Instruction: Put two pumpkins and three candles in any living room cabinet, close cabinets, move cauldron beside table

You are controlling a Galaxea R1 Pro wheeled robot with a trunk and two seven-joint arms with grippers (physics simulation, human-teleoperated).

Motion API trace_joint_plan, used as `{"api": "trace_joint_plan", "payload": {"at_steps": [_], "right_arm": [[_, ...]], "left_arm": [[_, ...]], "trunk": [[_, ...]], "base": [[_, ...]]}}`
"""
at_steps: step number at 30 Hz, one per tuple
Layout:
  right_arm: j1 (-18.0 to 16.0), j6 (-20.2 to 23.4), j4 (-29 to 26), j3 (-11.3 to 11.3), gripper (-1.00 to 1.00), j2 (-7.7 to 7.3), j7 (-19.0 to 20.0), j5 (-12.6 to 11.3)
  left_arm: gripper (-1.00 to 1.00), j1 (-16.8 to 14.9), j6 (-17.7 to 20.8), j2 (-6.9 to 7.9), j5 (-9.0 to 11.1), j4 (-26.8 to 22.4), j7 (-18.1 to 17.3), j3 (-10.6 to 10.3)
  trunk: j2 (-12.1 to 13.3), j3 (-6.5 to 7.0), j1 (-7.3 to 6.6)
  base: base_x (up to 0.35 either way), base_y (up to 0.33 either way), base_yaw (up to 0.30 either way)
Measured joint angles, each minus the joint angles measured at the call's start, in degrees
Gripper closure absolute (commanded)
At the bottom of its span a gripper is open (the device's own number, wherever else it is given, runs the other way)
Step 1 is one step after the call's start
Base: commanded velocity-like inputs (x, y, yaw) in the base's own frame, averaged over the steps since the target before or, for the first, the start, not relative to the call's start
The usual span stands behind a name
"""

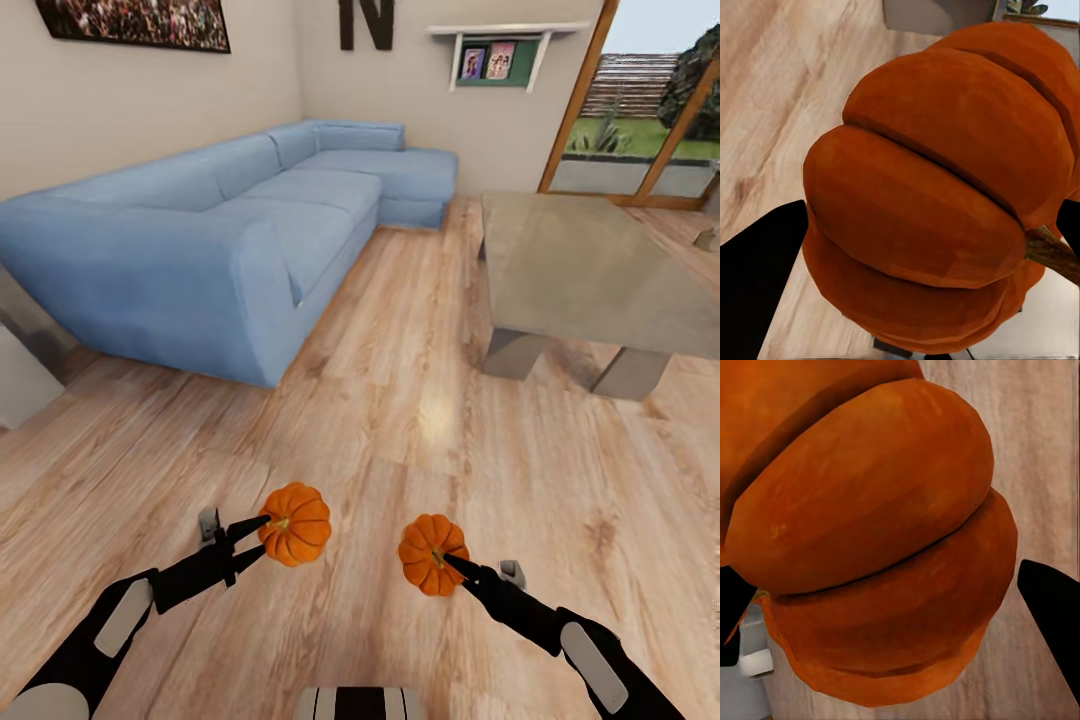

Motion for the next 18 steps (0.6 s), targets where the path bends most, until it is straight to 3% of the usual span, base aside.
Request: {"api": "trace_joint_plan", "payload": {"at_steps": [6,18], "right_arm": [[0.01,-0.02,0.00,-0.07,1.00,0.00,0.13,-0.04],[0.01,-0.10,0.12,-0.08,1.00,-0.08,1.24,0.14]], "left_arm": [[1.00,0.00,-0.05,-0.01,0.08,-0.01,-0.02,-0.16],[1.00,-0.02,-0.15,-0.01,-0.12,0.01,-0.07,-0.22]], "trunk": [[0.08,1.48,-0.14],[0.24,4.51,-0.43]], "base": [[-0.087,0.000,-0.268],[-0.309,0.000,-0.269]]}}
